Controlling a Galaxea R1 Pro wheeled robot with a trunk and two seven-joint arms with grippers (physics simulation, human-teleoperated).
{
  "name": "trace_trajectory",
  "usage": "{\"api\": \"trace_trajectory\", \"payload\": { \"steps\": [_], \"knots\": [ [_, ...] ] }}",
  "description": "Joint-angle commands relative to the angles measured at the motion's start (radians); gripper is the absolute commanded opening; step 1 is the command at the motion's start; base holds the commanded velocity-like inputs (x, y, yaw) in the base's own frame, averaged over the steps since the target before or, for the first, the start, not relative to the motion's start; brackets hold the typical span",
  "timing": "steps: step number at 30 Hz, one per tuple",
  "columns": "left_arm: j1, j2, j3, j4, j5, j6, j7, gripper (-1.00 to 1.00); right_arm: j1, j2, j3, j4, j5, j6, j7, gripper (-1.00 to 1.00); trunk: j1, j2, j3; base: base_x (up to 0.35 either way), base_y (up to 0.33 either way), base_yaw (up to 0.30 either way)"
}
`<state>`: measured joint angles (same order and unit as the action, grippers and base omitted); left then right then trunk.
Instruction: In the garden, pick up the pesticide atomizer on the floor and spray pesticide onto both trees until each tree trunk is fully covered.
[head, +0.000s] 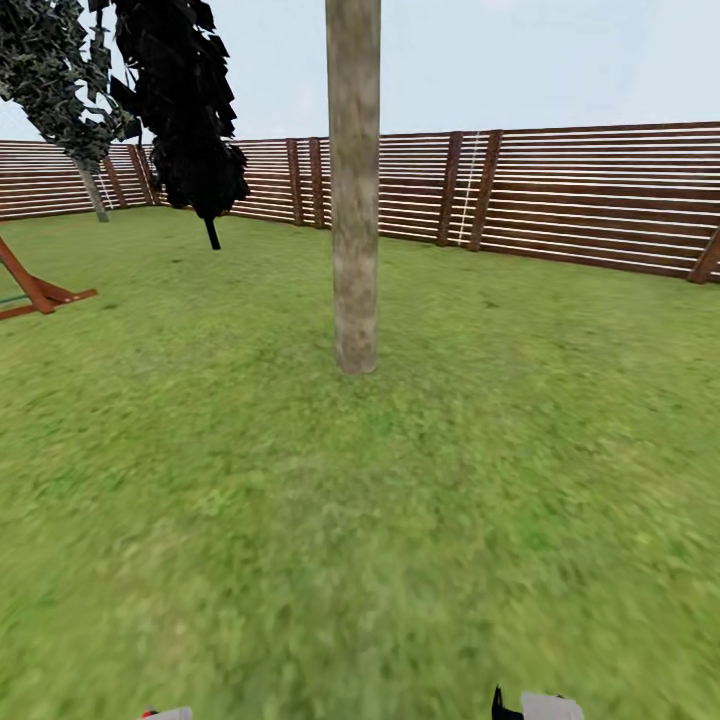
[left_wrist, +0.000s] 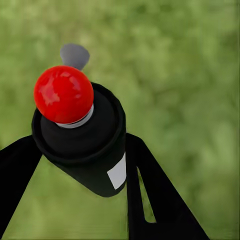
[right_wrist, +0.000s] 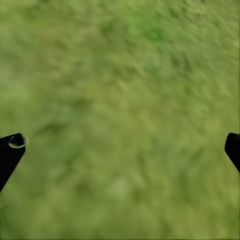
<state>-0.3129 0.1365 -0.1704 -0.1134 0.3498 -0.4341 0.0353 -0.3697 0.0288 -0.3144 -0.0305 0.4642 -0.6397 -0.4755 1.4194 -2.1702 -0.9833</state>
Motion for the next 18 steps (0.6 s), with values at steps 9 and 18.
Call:
{"api": "trace_trajectory", "payload": {
  "steps": [9,18],
  "knots": [
    [0.000,0.000,0.000,0.000,0.000,0.000,0.000,-1.00,0.000,0.003,0.000,0.000,-0.001,0.000,0.000,1.00,0.000,0.000,0.000,0.338,0.000,0.000],
    [0.000,0.000,0.000,0.000,0.000,0.000,0.000,-1.00,0.000,0.002,0.000,0.000,-0.001,0.000,0.000,1.00,0.000,0.000,0.000,0.338,0.000,0.000]
  ]
}}
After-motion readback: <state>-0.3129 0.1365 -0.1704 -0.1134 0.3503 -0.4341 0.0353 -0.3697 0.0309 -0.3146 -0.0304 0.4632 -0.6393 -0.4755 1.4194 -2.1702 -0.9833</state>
